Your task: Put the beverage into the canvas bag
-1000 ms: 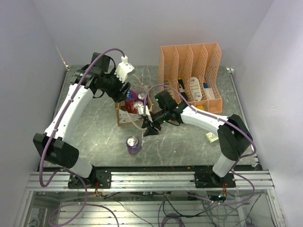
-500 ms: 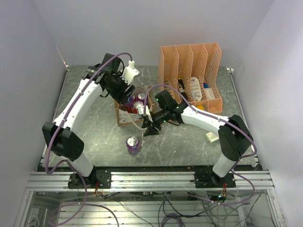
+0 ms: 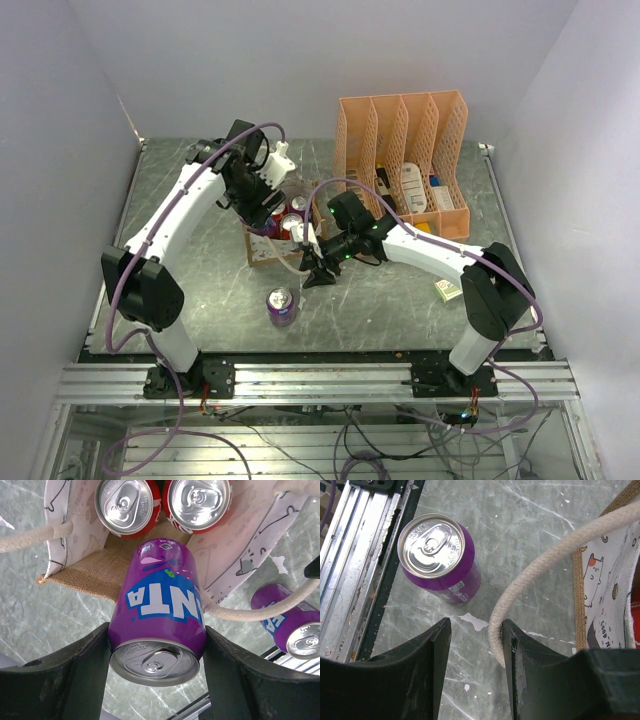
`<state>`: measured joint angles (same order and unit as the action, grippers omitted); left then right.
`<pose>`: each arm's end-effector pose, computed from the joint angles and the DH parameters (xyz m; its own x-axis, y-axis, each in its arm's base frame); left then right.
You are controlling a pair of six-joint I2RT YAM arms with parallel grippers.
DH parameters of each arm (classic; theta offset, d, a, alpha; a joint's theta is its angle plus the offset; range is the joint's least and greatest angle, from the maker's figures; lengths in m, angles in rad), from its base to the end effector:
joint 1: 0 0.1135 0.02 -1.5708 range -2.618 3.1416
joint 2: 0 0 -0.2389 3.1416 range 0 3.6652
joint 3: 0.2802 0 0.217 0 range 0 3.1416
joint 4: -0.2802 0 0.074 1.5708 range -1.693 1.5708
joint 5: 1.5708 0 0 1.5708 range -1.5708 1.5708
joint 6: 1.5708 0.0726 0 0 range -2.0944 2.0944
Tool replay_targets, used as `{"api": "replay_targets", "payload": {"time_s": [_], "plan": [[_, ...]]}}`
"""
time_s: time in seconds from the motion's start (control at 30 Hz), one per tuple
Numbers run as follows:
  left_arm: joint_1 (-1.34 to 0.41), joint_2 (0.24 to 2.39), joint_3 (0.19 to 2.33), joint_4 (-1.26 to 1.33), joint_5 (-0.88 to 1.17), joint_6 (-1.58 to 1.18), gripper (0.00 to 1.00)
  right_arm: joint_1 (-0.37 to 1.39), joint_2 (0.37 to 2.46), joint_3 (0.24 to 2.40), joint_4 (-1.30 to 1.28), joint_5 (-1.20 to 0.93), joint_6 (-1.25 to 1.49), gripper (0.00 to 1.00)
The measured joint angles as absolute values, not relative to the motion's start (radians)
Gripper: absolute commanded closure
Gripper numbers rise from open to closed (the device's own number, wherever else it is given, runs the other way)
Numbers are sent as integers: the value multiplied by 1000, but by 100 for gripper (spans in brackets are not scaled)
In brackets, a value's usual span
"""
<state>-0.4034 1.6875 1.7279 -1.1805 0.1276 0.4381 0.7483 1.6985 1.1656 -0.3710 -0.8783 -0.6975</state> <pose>0.2858 -0.1320 0.2865 -0.5709 0.7012 -0.4271 0.7514 0.6559 0.0724 0.2075 0.2689 0.2016 0.0618 -0.5022 -0.8625 -0.9702 -0.2330 0.0662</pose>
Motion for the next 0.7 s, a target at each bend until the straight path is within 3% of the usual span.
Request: {"api": "replay_targets", "payload": {"time_s": [0.7], "plan": [[-414,1841,1806,-1250,57,422,93,750,1668,1166,-371,-876,-696,54]]}}
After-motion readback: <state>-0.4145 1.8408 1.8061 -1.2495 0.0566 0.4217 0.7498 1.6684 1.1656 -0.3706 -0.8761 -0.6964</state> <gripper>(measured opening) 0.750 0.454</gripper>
